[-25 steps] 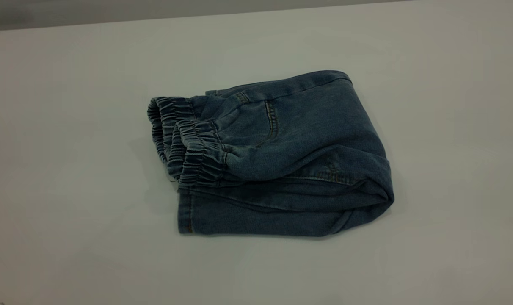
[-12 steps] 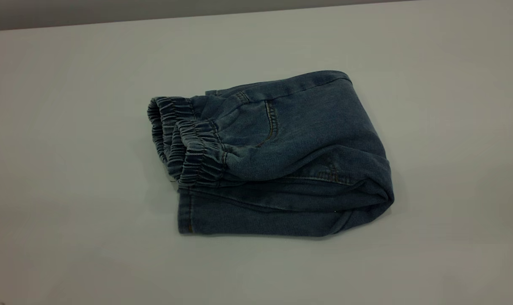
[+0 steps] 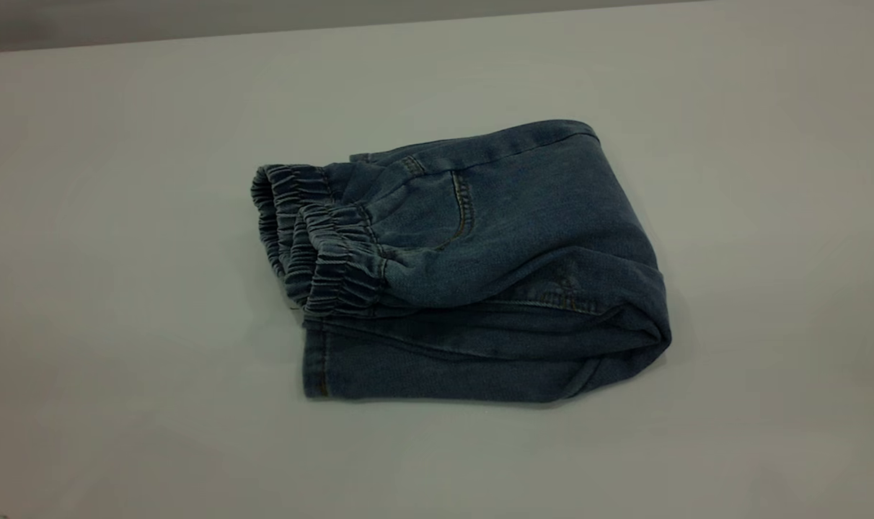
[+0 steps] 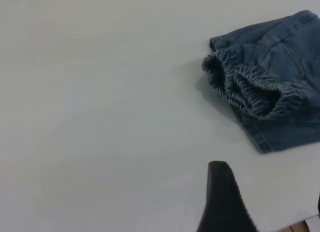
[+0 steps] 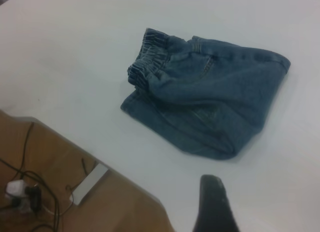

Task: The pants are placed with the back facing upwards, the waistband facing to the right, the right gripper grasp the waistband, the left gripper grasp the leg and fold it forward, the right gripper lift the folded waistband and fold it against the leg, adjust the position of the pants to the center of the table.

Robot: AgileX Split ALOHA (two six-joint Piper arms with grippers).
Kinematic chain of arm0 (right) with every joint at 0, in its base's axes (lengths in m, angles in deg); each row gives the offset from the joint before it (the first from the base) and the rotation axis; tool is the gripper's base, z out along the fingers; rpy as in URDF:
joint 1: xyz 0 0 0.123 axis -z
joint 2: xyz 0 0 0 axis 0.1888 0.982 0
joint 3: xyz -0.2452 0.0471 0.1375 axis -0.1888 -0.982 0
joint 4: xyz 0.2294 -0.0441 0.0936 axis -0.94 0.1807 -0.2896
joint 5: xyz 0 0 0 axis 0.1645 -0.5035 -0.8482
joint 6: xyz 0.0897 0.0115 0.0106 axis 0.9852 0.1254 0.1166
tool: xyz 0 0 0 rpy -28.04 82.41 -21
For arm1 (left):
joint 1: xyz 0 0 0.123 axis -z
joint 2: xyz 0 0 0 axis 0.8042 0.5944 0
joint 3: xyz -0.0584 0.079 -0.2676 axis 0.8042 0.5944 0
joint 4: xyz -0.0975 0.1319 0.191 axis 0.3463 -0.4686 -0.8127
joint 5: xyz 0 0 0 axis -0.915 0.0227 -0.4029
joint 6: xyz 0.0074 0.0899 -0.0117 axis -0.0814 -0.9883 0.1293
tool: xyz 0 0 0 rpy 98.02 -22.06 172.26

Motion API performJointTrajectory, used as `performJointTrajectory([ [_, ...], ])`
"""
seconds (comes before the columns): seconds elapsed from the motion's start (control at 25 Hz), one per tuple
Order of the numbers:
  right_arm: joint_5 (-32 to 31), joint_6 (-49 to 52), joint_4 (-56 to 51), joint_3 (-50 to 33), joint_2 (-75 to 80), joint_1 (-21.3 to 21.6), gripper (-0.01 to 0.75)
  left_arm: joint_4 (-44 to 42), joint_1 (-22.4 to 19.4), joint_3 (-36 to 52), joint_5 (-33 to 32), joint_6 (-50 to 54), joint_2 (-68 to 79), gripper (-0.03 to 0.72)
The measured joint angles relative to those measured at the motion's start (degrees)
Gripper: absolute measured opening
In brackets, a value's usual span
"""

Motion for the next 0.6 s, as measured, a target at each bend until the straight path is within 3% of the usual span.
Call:
performJointTrajectory([
  [0.52,-0.21,-0.18,0.04,0.05,0.05,0.08,0.392,-0.05,0.00,0.61,-0.65,-0.05,0.00,0.403],
  [0.6,-0.21,-0.18,-0.18,0.05,0.05,1.66,0.392,-0.05,0.00,0.61,-0.65,-0.05,0.00,0.403],
])
